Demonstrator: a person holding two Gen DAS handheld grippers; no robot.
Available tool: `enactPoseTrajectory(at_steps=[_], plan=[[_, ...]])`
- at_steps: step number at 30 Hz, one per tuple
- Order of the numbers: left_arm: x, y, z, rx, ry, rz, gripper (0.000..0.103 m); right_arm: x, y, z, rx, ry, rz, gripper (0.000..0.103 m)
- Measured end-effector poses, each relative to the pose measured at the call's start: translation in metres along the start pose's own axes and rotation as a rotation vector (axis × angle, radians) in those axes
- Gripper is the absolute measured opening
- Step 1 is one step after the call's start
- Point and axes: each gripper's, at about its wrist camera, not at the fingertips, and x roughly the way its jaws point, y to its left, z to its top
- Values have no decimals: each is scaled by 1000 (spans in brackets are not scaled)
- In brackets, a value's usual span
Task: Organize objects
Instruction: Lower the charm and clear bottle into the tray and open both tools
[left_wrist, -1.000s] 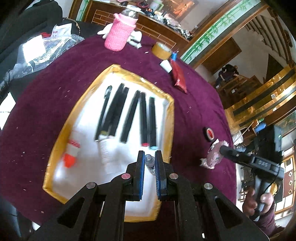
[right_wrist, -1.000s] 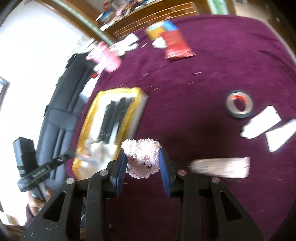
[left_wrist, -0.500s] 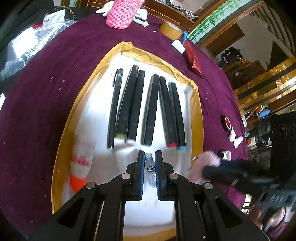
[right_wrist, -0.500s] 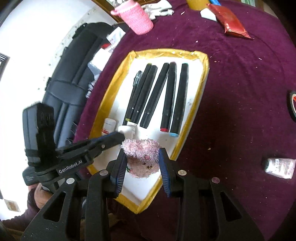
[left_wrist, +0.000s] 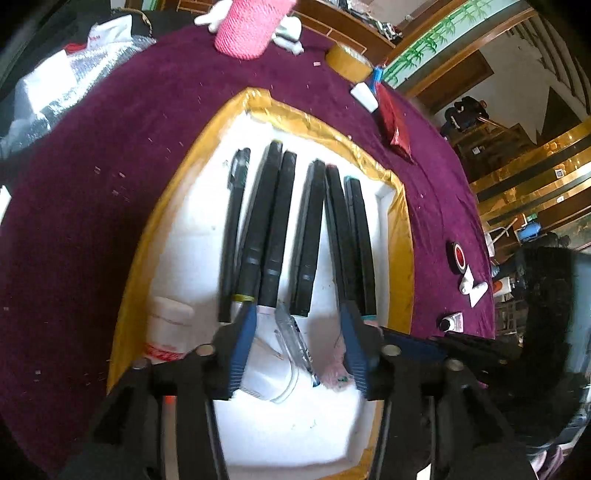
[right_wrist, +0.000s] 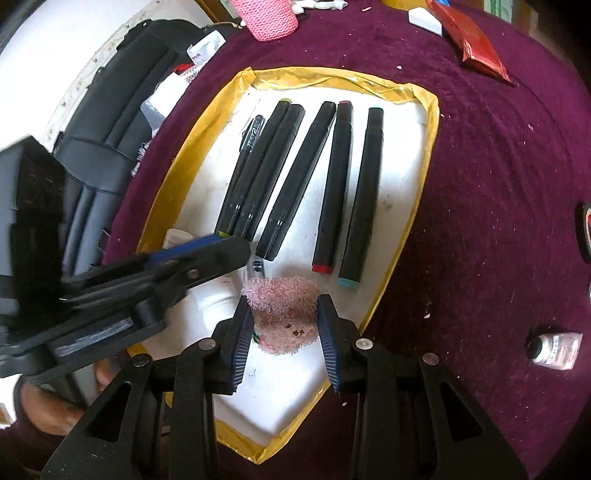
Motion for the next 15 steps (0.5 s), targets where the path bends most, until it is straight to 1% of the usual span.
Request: enactPoseTrajectory(at_steps=[1, 3, 4, 6, 8, 12, 13, 15], plan=[[-8, -1, 0, 4, -13, -7, 42, 2, 1, 0, -6, 2, -12, 34], [-18, -1, 0, 5, -33, -11, 46, 4, 5, 0, -21, 1, -35, 34], [-24, -1, 0, 3, -47, -3, 48, 5, 7, 1, -28, -2, -50, 34], [-36, -2, -1, 8, -74, 18, 48, 6, 9, 1, -37, -1, -74, 36], [-44, -2, -1, 13, -97, 55, 49, 7, 11, 2, -41, 3, -94, 39], [-60, -6, -5, 43, -156, 137, 50, 4, 13, 0, -38, -6, -98, 39], [-65, -6, -6, 57, -177, 168, 50, 2, 14, -1, -36, -11, -98, 39], [-68, -7, -7, 71, -198, 203, 50, -2, 14, -2, -34, -27, -103, 39]])
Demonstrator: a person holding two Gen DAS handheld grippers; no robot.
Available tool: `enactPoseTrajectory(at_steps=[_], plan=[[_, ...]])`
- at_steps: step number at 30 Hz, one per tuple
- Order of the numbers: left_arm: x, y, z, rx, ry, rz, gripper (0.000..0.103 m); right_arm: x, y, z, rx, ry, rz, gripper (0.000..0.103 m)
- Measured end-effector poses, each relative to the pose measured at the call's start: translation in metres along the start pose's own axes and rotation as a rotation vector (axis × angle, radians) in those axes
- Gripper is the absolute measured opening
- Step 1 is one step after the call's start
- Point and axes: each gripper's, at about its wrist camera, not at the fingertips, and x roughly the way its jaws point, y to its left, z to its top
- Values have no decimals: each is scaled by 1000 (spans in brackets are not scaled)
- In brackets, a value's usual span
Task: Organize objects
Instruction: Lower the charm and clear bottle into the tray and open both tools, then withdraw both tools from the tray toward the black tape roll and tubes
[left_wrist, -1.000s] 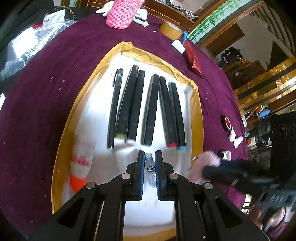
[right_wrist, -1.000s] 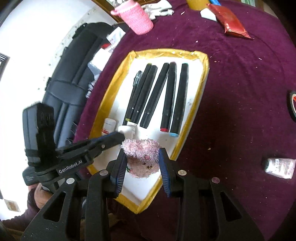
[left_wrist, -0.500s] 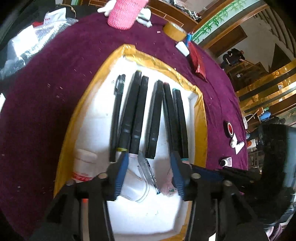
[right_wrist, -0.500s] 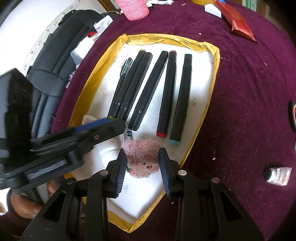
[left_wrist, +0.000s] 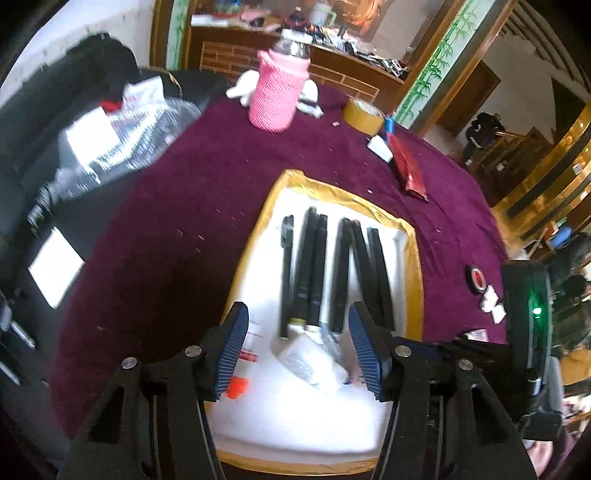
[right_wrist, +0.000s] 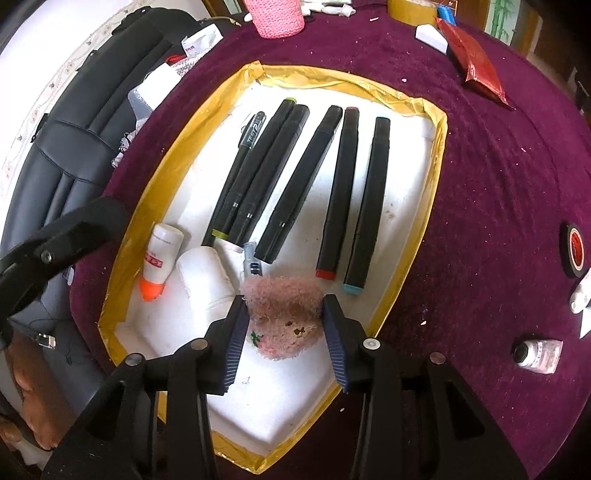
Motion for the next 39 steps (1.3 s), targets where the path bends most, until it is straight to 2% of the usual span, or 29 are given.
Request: enactPoseTrajectory(at_steps=[7, 13, 15, 19, 39], plan=[[-11, -10, 0, 66, -63, 94, 50, -20, -1, -5, 18, -80, -52, 39], [-18, -28, -2, 144, -109, 149, 51, -34, -3, -5, 56, -126, -60, 39], [-20, -31, -2, 154, -116, 154, 51, -37, -3, -4, 72, -144, -61, 39], [-21, -35, -2, 169, -121, 161, 51, -43, -10, -8, 118, -162, -65, 47], [-14, -63, -11, 222, -90, 184, 51, -47, -35, -23, 195, -159, -54, 48]])
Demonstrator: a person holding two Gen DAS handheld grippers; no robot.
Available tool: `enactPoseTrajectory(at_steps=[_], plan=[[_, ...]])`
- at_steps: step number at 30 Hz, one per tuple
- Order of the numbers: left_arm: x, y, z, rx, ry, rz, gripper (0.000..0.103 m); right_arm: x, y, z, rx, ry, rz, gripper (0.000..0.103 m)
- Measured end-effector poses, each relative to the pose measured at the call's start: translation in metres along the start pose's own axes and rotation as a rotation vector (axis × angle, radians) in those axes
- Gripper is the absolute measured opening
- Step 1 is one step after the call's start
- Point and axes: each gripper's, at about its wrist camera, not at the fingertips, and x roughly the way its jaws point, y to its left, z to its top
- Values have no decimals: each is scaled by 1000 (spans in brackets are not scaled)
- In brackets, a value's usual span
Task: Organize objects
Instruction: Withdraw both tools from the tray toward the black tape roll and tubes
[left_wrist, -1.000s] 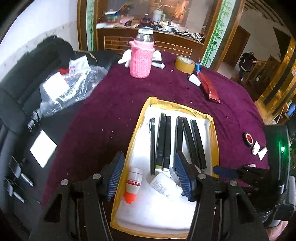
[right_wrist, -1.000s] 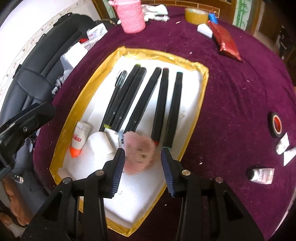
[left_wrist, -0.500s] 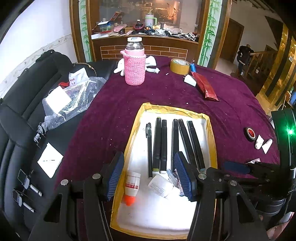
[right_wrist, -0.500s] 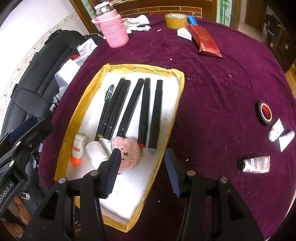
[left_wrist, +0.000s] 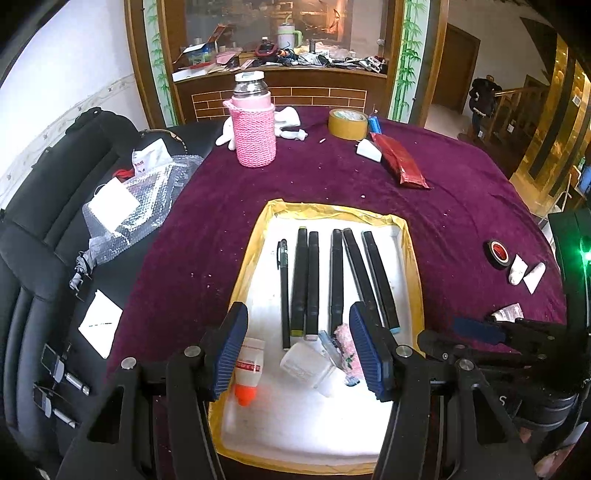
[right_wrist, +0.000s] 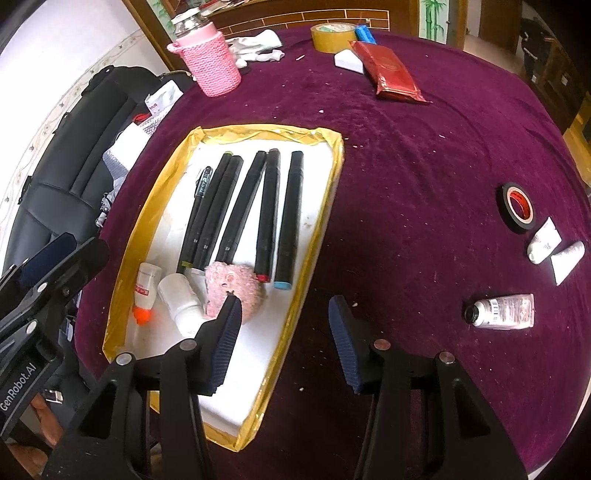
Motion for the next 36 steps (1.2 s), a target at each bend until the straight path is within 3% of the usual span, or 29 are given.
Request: enactPoseTrajectory(at_steps=[16, 36], plan=[[3, -68, -4, 68, 45, -6, 51, -12, -62, -11, 84, 8, 29, 48], [14, -178, -5, 177, 103, -5, 51, -38, -186, -20, 269, -20, 64, 47]])
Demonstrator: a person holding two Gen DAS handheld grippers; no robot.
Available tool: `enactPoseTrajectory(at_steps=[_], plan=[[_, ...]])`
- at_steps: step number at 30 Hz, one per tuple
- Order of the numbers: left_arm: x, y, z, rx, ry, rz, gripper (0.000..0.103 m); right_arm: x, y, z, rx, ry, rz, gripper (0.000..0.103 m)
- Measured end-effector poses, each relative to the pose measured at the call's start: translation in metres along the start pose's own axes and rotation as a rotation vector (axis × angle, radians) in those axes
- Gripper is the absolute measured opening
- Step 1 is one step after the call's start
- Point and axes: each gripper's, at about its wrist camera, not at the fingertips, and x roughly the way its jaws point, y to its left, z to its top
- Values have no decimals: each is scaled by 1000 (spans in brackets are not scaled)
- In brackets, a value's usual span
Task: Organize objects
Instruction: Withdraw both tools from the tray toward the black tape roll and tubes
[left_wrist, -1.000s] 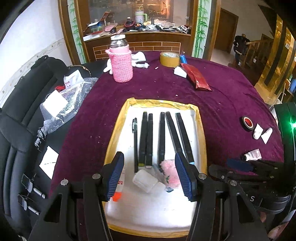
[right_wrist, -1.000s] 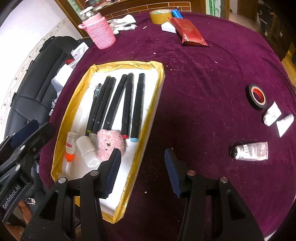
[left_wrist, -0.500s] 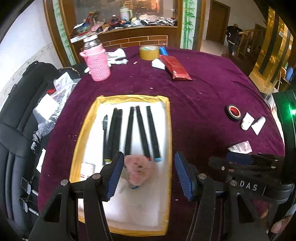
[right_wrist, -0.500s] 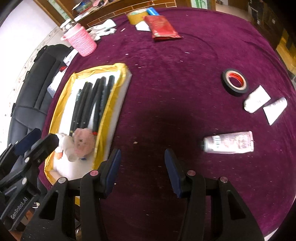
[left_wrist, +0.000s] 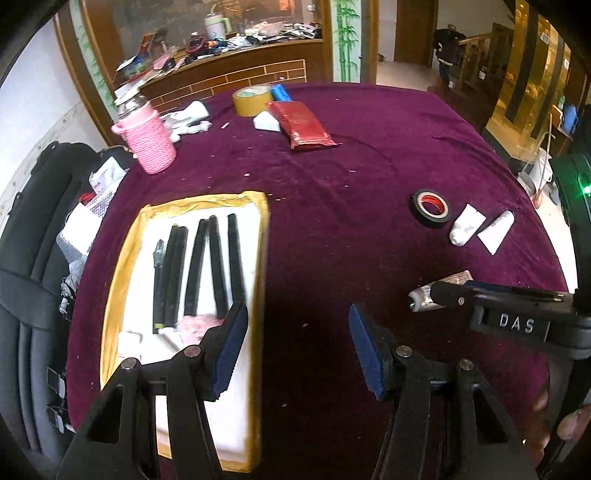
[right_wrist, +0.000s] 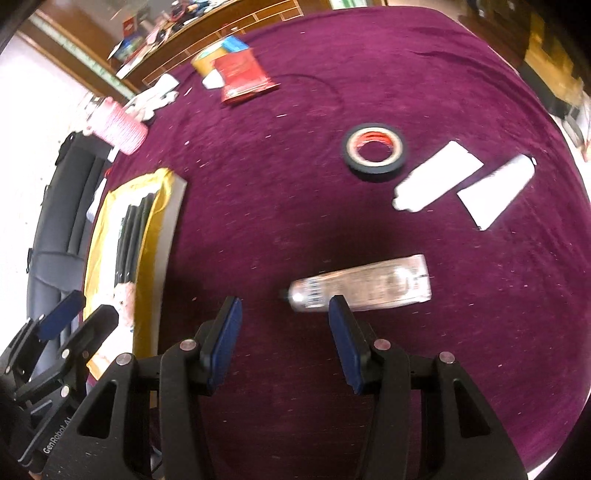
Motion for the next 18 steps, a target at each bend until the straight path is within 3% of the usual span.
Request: enactPoseTrajectory(at_steps=[9, 14, 18], plan=[[26, -33, 12, 39, 60, -13, 51, -3, -51, 20, 90, -16, 6, 47], [53, -42, 29, -6, 117, -83, 51, -13, -86, 35, 165, -65, -10, 47], [67, -55, 44, 5, 120, -94, 51, -18, -111, 42, 211, -83, -34, 47]])
